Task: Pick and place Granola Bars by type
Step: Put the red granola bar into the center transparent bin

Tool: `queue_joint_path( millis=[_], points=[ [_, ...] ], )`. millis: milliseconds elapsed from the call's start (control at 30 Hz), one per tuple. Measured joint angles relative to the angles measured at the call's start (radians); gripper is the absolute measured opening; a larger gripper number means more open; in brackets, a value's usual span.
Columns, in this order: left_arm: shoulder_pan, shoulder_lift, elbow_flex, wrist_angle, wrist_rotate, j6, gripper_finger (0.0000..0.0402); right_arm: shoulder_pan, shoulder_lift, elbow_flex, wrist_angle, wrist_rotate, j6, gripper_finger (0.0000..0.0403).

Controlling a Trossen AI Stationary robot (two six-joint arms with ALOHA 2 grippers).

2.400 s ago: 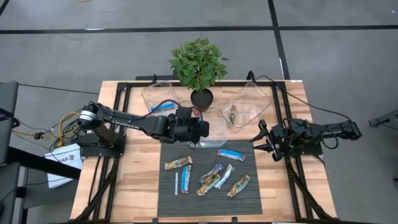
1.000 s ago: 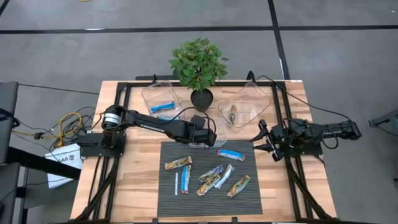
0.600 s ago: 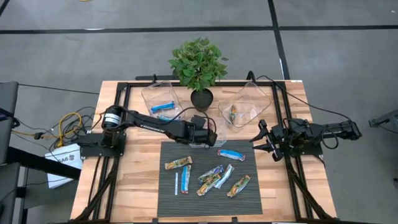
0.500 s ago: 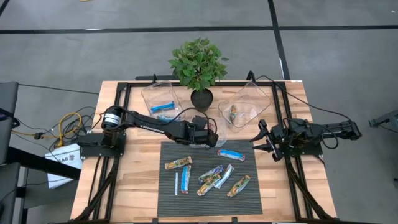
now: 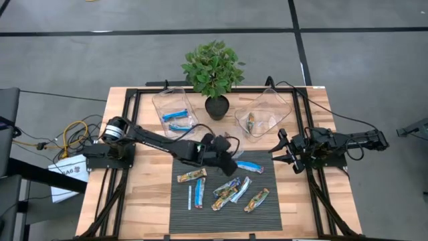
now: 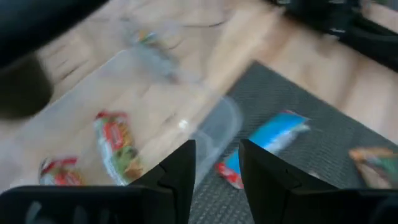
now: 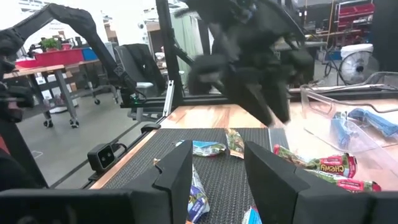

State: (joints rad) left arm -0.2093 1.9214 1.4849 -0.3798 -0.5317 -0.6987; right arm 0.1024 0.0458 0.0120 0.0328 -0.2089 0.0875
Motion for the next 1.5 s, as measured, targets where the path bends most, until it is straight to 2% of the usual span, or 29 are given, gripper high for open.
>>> queue_joint_path(
  millis=[133, 233, 400, 500, 633, 967, 1100, 1300, 1500],
  points=[
    [-0.031, -0.027, 0.0, -0.009, 0.059, 0.156, 0.0113, 0.0, 0.0, 0.0, 0.001, 0.0, 0.0, 0.0137],
    [-0.055, -0.047, 0.0, -0.028, 0.128, 0.215, 0.0113, 0.0, 0.0, 0.0, 0.001, 0.0, 0.0, 0.0137],
    [-0.087, -0.067, 0.001, -0.075, 0.235, 0.231, 0.0113, 0.0, 0.0, 0.0, 0.001, 0.0, 0.0, 0.0137],
    [-0.099, -0.076, 0.001, -0.121, 0.264, 0.215, 0.0113, 0.0, 0.0, 0.0, 0.001, 0.0, 0.0, 0.0139],
    [-0.11, -0.077, 0.001, -0.171, 0.321, 0.102, 0.0113, 0.0, 0.001, 0.0, 0.001, 0.0, 0.0, 0.0138],
    [-0.148, -0.08, 0.001, -0.31, 0.599, -0.306, 0.0113, 0.0, 0.001, 0.0, 0.002, 0.0, 0.0, 0.0137],
    [-0.167, -0.08, 0.001, -0.366, 0.681, -0.473, 0.0113, 0.0, 0.001, 0.0, 0.002, 0.0, 0.0, 0.0139],
    [-0.191, -0.08, 0.001, -0.443, 0.698, -0.669, 0.0113, 0.0, 0.001, 0.0, 0.002, 0.0, 0.0, 0.0137],
    [-0.197, -0.074, 0.001, -0.484, 0.597, -0.794, 0.0113, 0.0, 0.001, 0.0, 0.002, 0.0, 0.0, 0.0137]
  ],
)
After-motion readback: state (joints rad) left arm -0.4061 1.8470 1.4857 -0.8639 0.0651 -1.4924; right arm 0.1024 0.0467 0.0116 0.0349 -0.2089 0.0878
